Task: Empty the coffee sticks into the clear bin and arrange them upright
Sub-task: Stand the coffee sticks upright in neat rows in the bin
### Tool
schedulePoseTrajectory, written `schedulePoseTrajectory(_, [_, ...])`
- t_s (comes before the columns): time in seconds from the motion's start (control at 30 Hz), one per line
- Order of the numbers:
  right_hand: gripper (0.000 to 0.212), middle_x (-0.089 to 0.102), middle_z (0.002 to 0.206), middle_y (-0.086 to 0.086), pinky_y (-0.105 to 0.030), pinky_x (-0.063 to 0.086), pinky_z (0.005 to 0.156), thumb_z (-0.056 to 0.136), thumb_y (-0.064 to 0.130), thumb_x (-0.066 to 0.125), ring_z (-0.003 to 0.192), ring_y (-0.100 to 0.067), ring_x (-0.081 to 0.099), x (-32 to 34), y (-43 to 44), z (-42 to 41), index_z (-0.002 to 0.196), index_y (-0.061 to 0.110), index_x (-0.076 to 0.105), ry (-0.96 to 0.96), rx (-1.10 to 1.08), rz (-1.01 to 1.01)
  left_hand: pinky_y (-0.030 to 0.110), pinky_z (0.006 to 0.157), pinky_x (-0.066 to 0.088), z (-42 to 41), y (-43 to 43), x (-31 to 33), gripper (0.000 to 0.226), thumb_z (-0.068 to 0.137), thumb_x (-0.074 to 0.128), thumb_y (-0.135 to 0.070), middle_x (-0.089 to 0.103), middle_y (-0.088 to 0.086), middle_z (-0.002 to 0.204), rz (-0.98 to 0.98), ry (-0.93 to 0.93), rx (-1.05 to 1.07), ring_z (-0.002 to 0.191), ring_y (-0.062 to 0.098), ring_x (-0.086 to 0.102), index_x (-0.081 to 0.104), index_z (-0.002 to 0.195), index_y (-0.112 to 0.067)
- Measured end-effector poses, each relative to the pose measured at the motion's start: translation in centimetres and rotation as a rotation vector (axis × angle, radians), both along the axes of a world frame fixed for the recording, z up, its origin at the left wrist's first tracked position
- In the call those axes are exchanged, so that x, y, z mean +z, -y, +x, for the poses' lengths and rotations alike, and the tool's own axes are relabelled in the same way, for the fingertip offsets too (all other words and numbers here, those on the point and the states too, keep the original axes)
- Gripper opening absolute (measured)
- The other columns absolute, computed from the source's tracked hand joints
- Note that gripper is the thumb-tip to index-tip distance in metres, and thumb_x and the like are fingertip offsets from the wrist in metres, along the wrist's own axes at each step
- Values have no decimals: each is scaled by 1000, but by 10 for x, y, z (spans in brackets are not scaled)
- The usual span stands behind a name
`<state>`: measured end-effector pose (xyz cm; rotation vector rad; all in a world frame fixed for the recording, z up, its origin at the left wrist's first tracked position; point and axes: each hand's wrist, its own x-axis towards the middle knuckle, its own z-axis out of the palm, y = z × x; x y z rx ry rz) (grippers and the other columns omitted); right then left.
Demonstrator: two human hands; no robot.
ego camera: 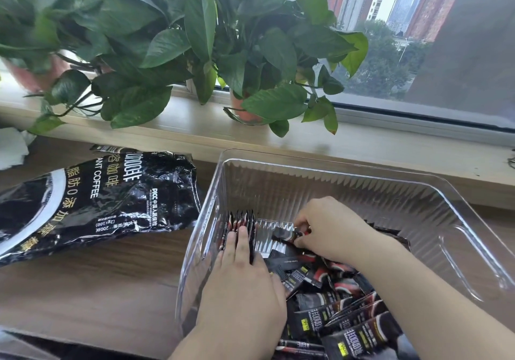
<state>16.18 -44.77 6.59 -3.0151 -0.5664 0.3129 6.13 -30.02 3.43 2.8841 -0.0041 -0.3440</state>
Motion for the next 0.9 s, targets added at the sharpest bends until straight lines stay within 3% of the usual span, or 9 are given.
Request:
schedulePoseTrajectory(0.1, [28, 63, 79, 0, -29, 45, 61, 87, 41, 74, 79, -25, 64, -2, -5, -2, 79, 15, 67, 37, 25, -108, 37, 122, -4, -1, 0, 0, 63, 104, 22, -45, -25, 11, 161, 16, -6, 5, 151, 24, -17, 19, 156, -9])
schedulePoseTrajectory(0.33, [26, 64, 91, -3, -37, 56, 70, 85, 33, 62, 88, -23, 62, 3, -3, -11, 83, 9, 70, 40, 91, -82, 36, 122, -3, 0, 0, -2, 66, 104, 23, -41, -20, 9, 163, 9, 8, 9, 151, 23, -15, 0, 158, -10])
schedulePoseTrajectory(0.53, [33, 45, 87, 0, -32, 42, 66, 92, 24, 53, 87, -25, 55, 3, -10, -11, 63, 19, 37, 103, 112, -192, 36, 122, -3, 0, 0, -1, 66, 104, 24, -38, -18, 6, 164, 1, 2, 8, 152, 21, -14, -1, 158, -8])
schedulePoseTrajectory(0.6, [36, 43, 86, 1, -32, 40, 66, 92, 23, 51, 84, -25, 52, 3, -12, -11, 61, 19, 34, 129, 99, -179, 36, 122, -4, -1, -1, -1, 67, 104, 24, -39, -18, 7, 164, 0, 3, 6, 152, 21, -14, -1, 158, -8])
schedulePoseTrajectory(0.7, [32, 52, 86, 2, -31, 40, 64, 92, 26, 52, 82, -22, 54, 6, -8, -12, 62, 17, 48, 171, 89, -69, 37, 123, -3, 0, -1, -2, 68, 103, 25, -39, -18, 7, 164, -2, -2, 1, 151, 21, -15, -1, 158, -8])
schedulePoseTrajectory(0.8, [26, 69, 87, 5, -31, 52, 67, 94, 29, 56, 84, -18, 62, 15, 0, -15, 77, 16, 70, 145, 105, 9, 38, 124, -2, 0, -1, -3, 69, 102, 26, -40, -19, 7, 163, -6, -9, -2, 151, 21, -16, 2, 157, -7])
schedulePoseTrajectory(0.9, [28, 71, 90, 6, -36, 55, 77, 100, 29, 51, 87, -19, 62, 15, -3, -18, 85, 17, 72, 139, 211, -45, 38, 124, 0, 0, -2, -4, 68, 102, 28, -40, -19, 8, 164, -9, -7, -4, 151, 22, -15, 7, 157, -5])
